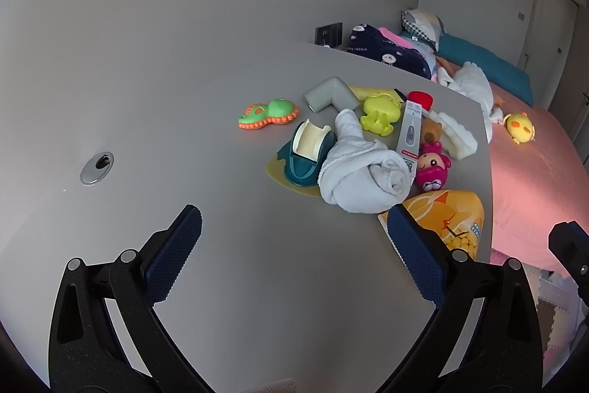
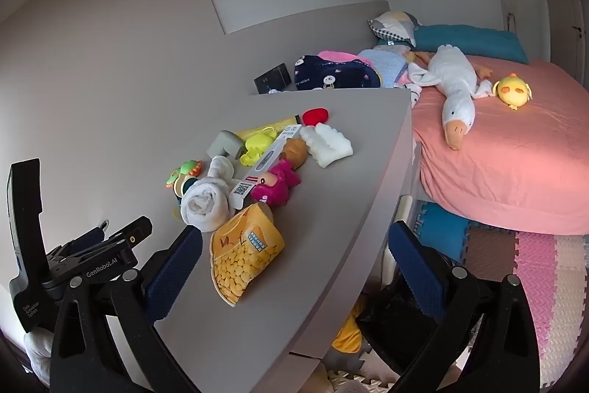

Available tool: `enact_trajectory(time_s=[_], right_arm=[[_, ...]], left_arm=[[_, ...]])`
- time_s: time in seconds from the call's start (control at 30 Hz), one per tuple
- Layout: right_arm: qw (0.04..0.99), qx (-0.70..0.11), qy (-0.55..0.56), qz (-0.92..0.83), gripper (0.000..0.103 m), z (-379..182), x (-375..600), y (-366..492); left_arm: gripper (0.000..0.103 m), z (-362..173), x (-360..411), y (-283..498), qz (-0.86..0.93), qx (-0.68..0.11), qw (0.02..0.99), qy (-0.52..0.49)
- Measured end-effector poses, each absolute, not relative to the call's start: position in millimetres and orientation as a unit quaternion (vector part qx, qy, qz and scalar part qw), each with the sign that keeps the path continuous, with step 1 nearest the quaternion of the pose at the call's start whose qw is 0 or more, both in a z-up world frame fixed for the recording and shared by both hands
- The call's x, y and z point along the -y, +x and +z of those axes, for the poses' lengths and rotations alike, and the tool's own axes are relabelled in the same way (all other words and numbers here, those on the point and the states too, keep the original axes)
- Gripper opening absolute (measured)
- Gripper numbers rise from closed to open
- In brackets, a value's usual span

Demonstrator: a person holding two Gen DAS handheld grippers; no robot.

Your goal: Collect trash

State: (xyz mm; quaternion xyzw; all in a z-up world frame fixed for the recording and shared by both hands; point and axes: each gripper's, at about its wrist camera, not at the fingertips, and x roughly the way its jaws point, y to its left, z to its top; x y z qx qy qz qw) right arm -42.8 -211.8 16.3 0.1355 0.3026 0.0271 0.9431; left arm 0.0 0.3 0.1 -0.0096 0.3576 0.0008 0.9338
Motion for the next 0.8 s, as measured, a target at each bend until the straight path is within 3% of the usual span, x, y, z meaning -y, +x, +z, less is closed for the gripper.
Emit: enact_trajectory(time_s=[0.8], right_arm=[[0.944,-0.299,0.135,0.023,0.100,24.3,213.9,-45.0]], left_arm=[[0.097,3.6,1.0,-2.6,-0.003,-0.353,0.936,-0.005]])
